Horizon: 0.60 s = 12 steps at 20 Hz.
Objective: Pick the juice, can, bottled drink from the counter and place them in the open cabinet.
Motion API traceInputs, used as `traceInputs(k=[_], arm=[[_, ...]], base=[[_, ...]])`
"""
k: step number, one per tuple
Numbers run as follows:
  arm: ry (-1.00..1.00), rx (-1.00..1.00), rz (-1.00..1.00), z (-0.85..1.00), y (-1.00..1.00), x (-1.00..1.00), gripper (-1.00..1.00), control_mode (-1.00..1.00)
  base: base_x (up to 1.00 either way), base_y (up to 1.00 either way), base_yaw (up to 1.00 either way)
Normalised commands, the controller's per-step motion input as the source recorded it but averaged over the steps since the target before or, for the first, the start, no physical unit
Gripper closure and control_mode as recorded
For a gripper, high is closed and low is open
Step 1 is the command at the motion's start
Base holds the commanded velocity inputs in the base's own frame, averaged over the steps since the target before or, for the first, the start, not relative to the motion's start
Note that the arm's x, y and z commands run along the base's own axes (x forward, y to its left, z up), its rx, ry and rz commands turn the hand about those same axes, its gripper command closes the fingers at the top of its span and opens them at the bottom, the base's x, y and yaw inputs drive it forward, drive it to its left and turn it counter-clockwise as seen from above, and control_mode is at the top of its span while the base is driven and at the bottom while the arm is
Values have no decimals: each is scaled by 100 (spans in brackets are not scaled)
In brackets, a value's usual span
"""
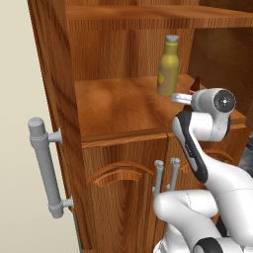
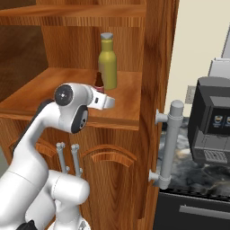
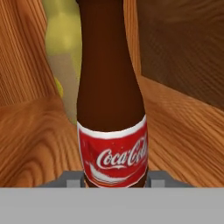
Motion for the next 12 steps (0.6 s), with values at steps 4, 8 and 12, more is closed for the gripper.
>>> traceInputs(k=[4,8,12], arm=[[0,-6,-2,0,0,0,100,-100],[0,-2,-1,-3,0,0,100,-100],[0,0,0,-6,0,0,100,-100]], base=[[0,0,0],[0,0,0],[0,0,0]])
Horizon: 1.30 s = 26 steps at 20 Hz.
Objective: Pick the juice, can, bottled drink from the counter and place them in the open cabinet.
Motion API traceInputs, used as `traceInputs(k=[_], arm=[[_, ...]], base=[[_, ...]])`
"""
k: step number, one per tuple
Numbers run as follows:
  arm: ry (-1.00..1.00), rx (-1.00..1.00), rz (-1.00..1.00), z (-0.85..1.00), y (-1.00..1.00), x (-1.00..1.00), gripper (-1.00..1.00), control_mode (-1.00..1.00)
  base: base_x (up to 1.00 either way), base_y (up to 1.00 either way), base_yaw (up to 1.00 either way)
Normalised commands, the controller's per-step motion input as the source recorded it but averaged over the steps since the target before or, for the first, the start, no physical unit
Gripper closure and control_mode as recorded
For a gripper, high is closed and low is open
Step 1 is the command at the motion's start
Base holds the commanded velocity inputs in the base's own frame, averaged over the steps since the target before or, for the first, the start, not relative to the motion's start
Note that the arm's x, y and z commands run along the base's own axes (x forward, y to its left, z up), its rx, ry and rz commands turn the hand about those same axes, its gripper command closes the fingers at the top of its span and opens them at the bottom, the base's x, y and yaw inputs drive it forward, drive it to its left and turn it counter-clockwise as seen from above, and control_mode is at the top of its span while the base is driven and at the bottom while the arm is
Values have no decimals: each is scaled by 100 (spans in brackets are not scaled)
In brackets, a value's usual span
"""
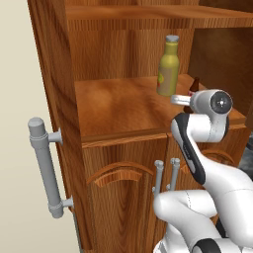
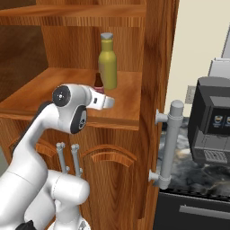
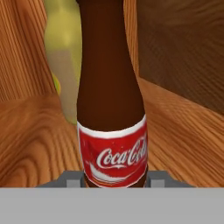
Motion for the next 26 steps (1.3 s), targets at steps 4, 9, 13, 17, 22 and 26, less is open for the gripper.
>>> traceInputs(k=[4,9,13,17,22,26], arm=[[0,0,0,-29,0,0,100,-100],[0,0,0,-35,0,0,100,-100],[0,0,0,-17,0,0,100,-100],[1,0,0,-2,0,0,100,-100],[0,0,0,0,0,0,100,-100],[0,0,0,0,0,0,100,-100]], base=[[0,0,0],[0,0,0],[0,0,0],[0,0,0],[0,0,0],[0,0,0]])
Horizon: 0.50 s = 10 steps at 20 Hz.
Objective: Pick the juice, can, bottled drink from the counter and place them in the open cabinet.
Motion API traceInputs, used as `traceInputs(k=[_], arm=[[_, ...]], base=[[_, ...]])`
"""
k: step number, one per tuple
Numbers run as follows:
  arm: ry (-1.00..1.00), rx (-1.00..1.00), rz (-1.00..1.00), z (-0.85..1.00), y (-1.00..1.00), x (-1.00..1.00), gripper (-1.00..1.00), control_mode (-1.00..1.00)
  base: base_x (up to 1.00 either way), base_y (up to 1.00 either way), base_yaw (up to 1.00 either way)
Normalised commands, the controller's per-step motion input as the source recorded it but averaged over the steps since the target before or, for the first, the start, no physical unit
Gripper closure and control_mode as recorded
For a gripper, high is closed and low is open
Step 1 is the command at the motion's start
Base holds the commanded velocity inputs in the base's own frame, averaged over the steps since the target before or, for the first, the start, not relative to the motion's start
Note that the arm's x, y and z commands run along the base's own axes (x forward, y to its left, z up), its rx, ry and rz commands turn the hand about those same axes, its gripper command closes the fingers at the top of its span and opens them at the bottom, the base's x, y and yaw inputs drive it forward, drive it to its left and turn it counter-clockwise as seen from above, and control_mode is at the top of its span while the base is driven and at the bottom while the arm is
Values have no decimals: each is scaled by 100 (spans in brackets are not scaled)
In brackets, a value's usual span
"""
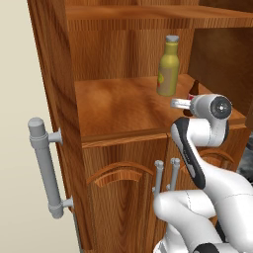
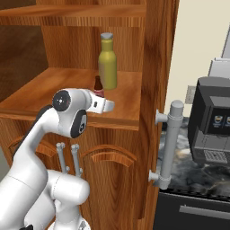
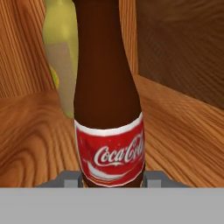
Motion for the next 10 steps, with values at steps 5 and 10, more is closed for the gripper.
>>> traceInputs(k=[5,10], arm=[[0,0,0,0,0,0,-100,-100],[0,0,0,0,0,0,-100,-100]], base=[[0,0,0],[0,0,0]])
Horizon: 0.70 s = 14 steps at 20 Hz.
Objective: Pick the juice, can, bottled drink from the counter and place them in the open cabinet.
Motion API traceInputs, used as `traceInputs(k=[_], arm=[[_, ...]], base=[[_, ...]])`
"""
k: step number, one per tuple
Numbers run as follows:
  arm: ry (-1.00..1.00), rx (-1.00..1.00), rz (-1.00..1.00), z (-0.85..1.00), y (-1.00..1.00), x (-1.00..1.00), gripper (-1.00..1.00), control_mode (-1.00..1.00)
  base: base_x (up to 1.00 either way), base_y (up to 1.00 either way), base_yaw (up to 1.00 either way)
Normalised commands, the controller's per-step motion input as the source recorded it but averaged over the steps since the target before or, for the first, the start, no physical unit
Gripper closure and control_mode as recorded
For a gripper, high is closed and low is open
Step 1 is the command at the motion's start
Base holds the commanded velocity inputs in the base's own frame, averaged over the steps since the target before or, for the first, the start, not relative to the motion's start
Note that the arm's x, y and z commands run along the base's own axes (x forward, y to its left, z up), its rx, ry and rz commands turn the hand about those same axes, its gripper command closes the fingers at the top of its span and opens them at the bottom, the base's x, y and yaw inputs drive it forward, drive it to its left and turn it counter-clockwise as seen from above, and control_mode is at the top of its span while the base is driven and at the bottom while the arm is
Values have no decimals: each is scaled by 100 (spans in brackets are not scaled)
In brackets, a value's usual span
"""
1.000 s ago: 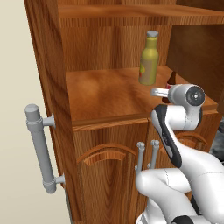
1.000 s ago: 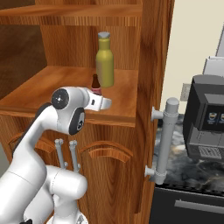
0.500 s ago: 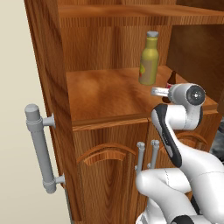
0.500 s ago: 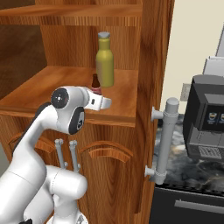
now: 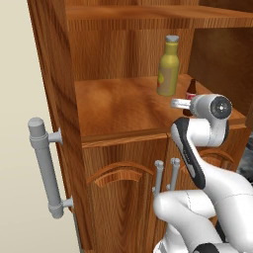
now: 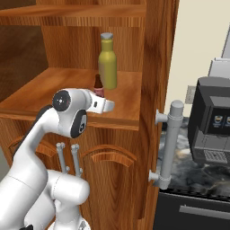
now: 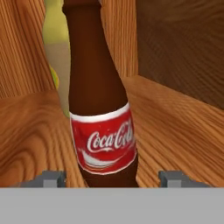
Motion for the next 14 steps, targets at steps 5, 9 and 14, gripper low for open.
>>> traceInputs(k=[5,9,14], arm=[[0,0,0,0,-1,0,-100,-100],[0,0,0,0,-1,0,-100,-100],[0,0,0,13,0,-37,-100,-100]], base=[[0,0,0],[0,0,0],[0,0,0]])
